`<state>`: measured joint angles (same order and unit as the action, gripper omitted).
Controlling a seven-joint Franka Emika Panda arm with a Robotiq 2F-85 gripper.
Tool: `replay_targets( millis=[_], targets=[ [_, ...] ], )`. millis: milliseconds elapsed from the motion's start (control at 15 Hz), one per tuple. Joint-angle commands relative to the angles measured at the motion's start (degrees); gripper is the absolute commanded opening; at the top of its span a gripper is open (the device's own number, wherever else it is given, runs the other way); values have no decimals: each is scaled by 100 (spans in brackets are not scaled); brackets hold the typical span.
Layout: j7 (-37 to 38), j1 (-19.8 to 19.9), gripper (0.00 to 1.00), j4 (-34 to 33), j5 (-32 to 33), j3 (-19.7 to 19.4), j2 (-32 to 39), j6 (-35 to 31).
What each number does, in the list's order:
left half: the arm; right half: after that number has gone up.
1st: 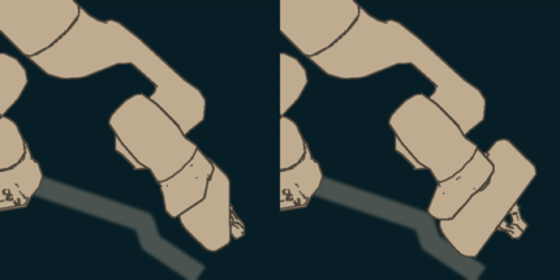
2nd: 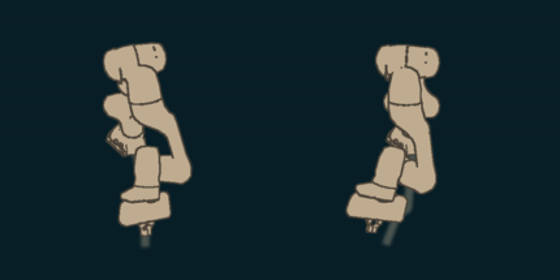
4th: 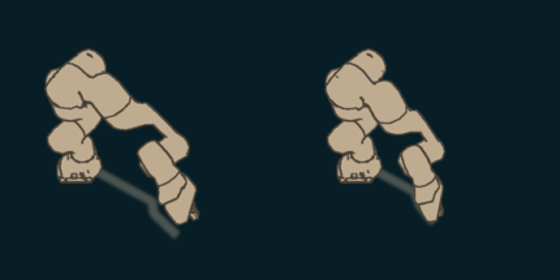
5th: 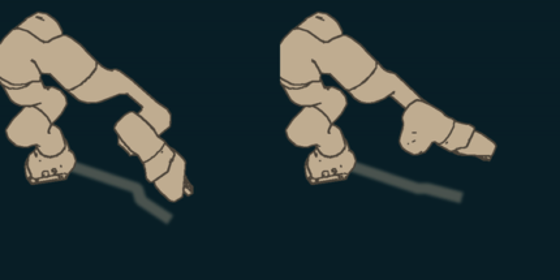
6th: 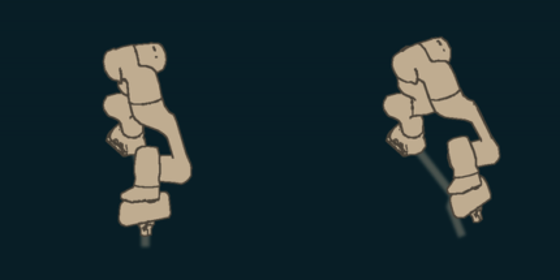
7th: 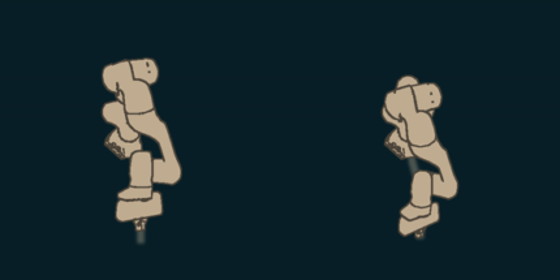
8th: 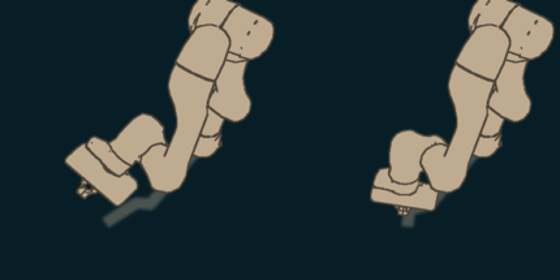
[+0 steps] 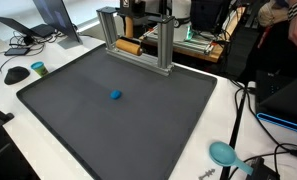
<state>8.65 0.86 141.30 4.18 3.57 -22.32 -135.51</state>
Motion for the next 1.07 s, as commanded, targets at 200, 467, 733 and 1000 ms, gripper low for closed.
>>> replay_targets(
  millis=[200, 467, 733, 1000],
  targets=[
    [-11, 46, 22, -877, 385, 6, 1394, -378],
    [4, -31, 47, -754, 279, -40, 1452, -470],
    [1, -31, 22, -811, 282, -41, 1462, -464],
    [219, 22, 22, -1046, 534, -33, 1834, -596]
  ],
)
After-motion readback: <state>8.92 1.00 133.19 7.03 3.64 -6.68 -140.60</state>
